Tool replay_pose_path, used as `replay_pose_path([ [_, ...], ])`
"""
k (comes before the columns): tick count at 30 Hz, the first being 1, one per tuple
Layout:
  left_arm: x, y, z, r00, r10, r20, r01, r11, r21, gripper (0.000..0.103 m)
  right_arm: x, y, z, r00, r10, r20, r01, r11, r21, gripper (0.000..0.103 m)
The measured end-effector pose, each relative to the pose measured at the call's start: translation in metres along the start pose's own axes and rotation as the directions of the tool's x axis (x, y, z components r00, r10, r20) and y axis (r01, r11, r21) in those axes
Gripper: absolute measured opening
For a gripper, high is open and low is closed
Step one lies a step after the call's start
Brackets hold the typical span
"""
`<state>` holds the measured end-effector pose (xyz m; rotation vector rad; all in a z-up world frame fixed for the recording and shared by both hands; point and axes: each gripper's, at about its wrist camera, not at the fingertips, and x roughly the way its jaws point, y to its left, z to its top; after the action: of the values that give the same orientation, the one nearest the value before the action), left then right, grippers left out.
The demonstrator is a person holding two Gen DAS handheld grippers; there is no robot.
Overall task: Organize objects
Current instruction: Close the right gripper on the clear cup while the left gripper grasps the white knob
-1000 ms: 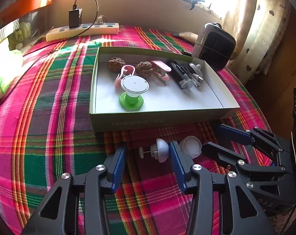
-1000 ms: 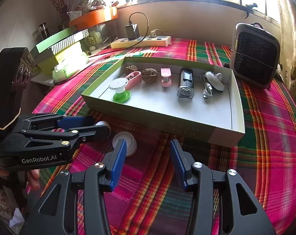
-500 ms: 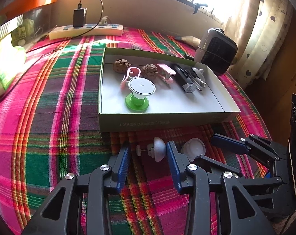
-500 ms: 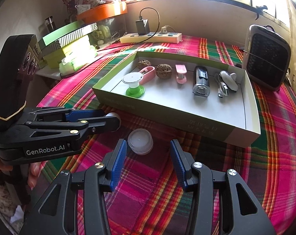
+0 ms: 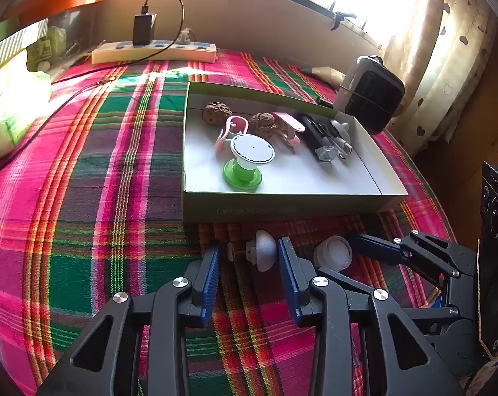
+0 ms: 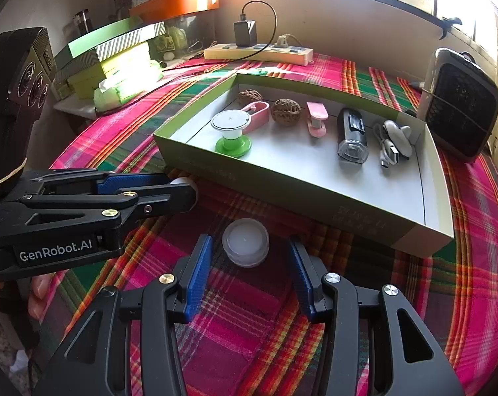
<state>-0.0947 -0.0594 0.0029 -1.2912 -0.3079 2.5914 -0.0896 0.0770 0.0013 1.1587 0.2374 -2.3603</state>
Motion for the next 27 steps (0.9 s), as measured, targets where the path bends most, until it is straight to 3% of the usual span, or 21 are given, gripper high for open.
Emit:
replay_pose_path([
  [19,0.0000,0.0001,0.0003,1.000,-0.001,0.000,0.001,1.000,0.001,0.031,0.0037,0.0066,0.0010,0.998,-0.060,-0.004,0.059,0.998,-0.031,0.047],
  [27,0.0001,-0.0005,0.0004,1.000,0.001,0.000,-0.001,1.000,0.003,0.030,0.0023,0.0056,-0.0002,0.997,-0.072,0.001,0.072,0.997,-0.026,0.037],
])
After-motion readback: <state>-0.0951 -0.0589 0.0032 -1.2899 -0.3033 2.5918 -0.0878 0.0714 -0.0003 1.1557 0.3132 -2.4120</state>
